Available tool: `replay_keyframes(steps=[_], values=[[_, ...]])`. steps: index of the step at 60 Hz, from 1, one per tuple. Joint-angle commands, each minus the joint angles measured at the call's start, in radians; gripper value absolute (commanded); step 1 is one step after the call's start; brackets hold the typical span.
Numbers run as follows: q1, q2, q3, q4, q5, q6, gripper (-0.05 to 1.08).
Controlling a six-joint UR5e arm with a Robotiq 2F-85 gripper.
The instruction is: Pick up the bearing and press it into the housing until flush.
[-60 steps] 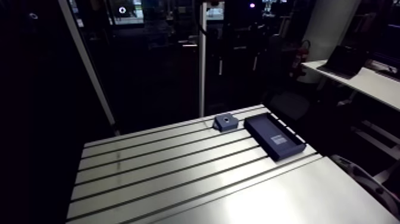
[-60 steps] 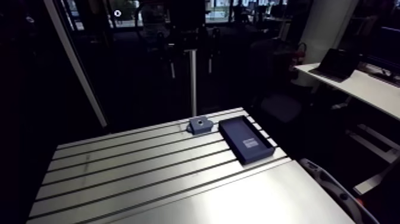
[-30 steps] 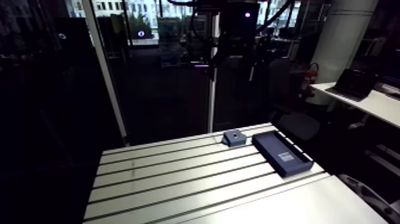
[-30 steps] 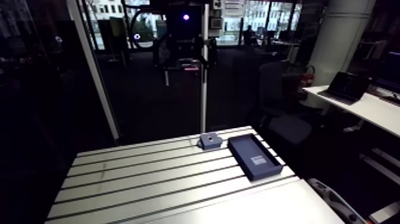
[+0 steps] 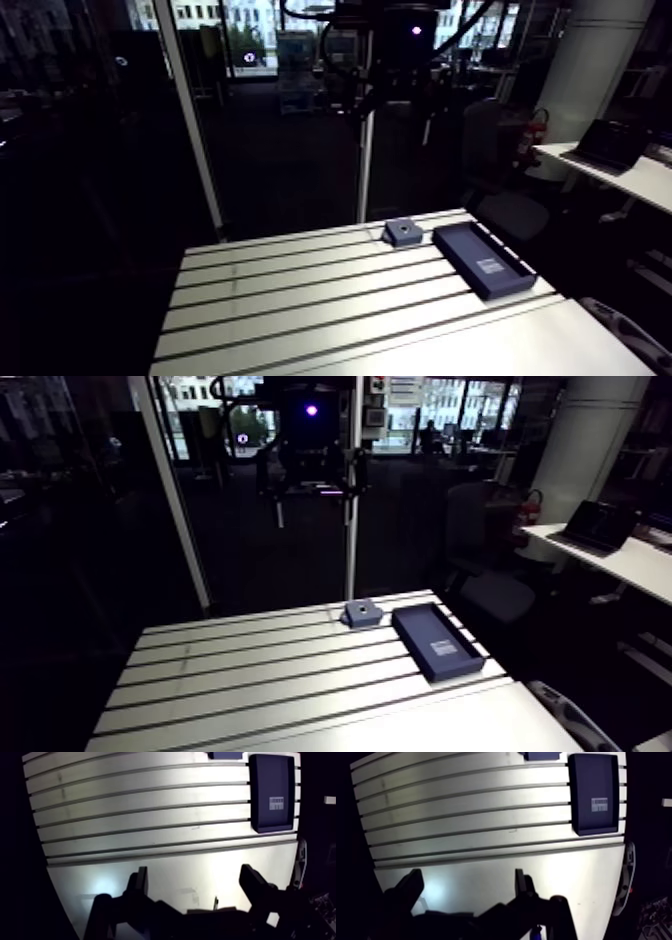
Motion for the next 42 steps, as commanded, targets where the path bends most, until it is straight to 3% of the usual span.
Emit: replay_keyframes(steps=[1, 42], values=[[0.012, -0.001, 0.0, 0.027, -0.004, 0.003, 0.01], [0.016, 0.008, -0.014, 0.024, -0.003, 0.002, 0.01]])
